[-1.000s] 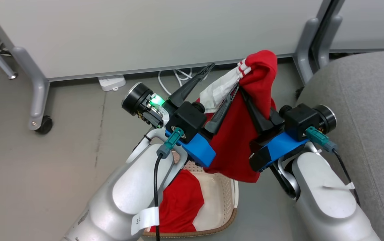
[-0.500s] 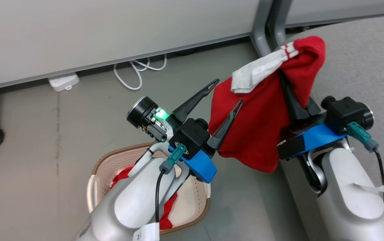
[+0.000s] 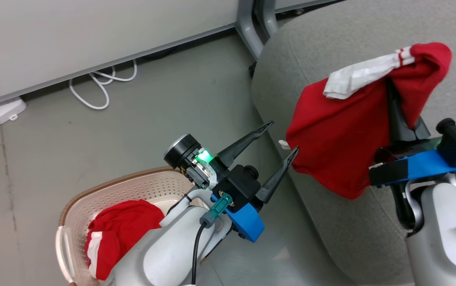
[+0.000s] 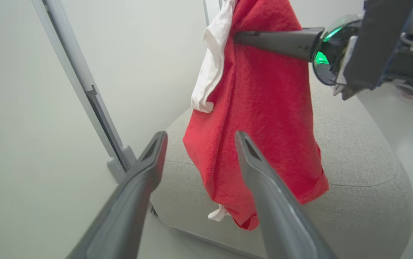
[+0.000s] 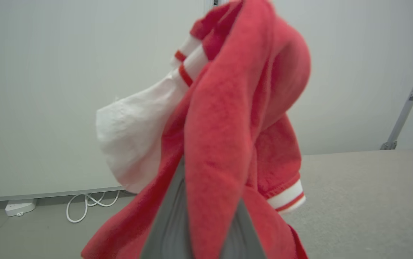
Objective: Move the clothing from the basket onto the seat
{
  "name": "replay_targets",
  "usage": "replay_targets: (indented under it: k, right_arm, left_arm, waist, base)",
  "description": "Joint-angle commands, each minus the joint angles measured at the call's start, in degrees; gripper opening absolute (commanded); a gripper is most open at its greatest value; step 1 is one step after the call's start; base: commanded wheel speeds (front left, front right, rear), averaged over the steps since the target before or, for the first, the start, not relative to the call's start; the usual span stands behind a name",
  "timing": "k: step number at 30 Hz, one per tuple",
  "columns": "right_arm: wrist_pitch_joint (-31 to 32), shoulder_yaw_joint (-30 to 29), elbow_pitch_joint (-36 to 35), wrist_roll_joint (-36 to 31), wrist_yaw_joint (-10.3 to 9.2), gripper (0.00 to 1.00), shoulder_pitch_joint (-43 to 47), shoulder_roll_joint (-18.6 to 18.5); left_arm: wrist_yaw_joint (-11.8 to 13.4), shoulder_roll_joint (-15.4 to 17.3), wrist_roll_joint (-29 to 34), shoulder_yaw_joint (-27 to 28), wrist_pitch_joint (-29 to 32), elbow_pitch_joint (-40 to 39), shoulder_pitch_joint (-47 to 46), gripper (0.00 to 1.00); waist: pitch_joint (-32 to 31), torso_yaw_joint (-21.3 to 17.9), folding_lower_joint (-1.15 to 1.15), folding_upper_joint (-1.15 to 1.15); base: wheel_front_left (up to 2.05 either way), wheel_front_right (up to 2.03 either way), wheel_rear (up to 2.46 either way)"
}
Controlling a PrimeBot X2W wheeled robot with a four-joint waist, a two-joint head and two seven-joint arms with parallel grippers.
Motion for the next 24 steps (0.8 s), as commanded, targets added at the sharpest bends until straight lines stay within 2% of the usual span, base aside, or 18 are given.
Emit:
replay_targets:
  k: [1, 11, 24]
  right_arm:
    - [-0.2, -0.8, -0.9, -0.2, 0.03, 0.00, 0.8, -0.2]
    - [-0.2, -6.2, -3.5, -0.4, 0.03, 0.00, 4.0, -0.1]
    - [-0.2, -6.7, -3.8, -0.7, 0.03, 0.00, 3.8, 0.2]
  left_arm:
    - [-0.2, 0.4, 0.1, -0.3, -0.2, -0.3, 0.7, 1.00]
    - [-0.6, 0.9, -0.2, -2.3, -0.2, -0.5, 1.1, 1.00]
    - [-0.9, 1.1, -0.7, -2.9, -0.2, -1.1, -0.7, 1.00]
  waist:
    - [0.8, -1.4, 0.00, 0.00]
    - [2.8, -4.3, 0.00, 0.00]
    - [4.1, -4.1, 0.00, 0.00]
  base:
    - [0.00, 0.00, 0.00]
    - [0.00, 0.00, 0.00]
    - [0.00, 0.00, 0.00]
